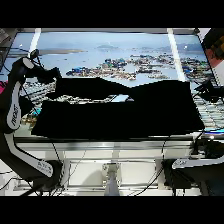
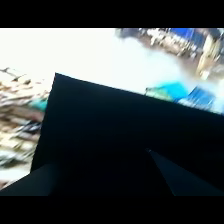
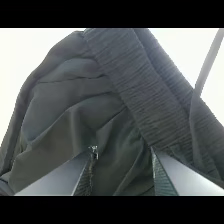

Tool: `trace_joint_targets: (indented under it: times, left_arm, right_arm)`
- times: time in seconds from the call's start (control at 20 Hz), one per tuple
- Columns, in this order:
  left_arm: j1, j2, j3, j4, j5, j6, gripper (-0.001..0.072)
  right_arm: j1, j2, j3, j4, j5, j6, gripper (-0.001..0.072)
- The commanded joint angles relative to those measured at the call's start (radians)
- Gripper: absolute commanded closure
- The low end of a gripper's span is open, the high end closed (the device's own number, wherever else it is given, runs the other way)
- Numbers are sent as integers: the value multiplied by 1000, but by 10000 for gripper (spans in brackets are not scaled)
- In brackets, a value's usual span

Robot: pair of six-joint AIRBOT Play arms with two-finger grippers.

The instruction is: Fold the clothes and pants, and hang the long-sleeved shirts on hangers.

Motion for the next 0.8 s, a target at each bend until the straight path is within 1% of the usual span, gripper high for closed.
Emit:
trace_joint_targets:
  times: [0.0, 0.25, 0.45, 0.6, 0.75]
  left_arm:
    - [37, -61, 0, -167, 104, 22, 228]
    - [48, -74, 0, -131, 208, 22, 229]
    - [48, -76, 0, -30, 208, 22, 230]
    - [47, -81, 0, -27, 205, 22, 231]
    - [46, -101, 0, -36, 169, 22, 231]
  right_arm:
    - [1, 0, 1, 1, 37, 0, 309]
    - [1, 0, 1, 2, 59, 0, 309]
    - [1, 0, 1, 4, 76, 0, 309]
    - [1, 0, 1, 12, 77, 0, 309]
    - [1, 0, 1, 19, 77, 0, 309]
